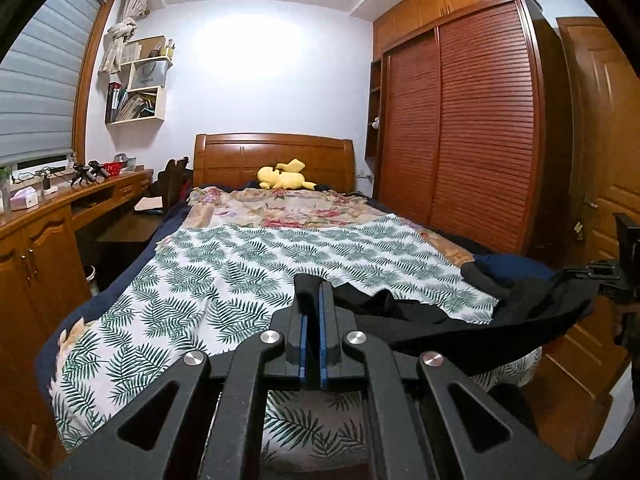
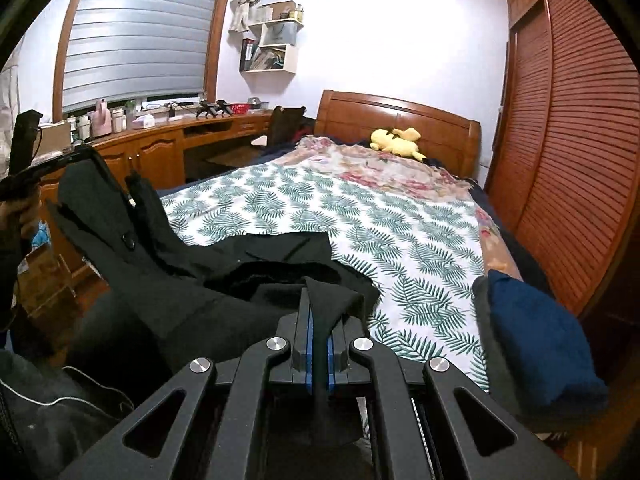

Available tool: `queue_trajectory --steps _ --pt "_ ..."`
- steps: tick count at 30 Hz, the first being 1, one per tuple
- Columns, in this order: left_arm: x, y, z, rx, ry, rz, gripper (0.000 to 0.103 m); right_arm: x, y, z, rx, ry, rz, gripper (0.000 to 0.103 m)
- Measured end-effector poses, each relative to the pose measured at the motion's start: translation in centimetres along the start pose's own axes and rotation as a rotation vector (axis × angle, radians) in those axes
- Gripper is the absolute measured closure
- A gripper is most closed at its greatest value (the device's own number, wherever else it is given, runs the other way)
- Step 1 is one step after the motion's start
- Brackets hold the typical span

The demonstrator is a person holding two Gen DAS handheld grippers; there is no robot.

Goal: Fold large clothes

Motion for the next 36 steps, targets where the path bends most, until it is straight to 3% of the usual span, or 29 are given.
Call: queue_trajectory --steps 7,17,23,28,33,36 --pt "-0.8 1.0 -7.0 0.049 0.086 -0.02 0.098 2.1 -2.0 -8.0 -0.019 0.059 -0.02 0.099" --pt "0.9 4.2 -20.0 0.156 0.127 -0.022 0.098 8.3 -6.5 -24.0 -0.071 0.073 -0.093 0.099" --pt "1.2 5.9 -25.9 0.162 0.126 0.022 0.098 10.4 -8.5 -33.0 -0.09 0.085 -0.195 0.099" --pt "-0.4 6.2 -30.1 0.152 0.146 0.068 0.098 9.8 -9.1 -39.4 -0.12 0.119 -0.264 0.099" --pt "-2.5 5.3 -31.6 0.113 0.157 0.122 0.097 9.2 -9.1 -42.0 -0.148 0.123 -0.339 0.094" --pt "-2.8 4.2 -32.3 0.127 0.154 0.061 0.095 9.6 -8.9 -42.1 -0.155 0.079 -0.369 0.087"
Point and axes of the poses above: each gripper's, at about its wrist camera, not at the fingertips, and z roughly against the way its jaws point, y to its left, x to its top, the point moved 9 cm from there along -z, roughly the way its jaws point, and after that the axes turned 10 degrees about -z, right-handed, at the moved point
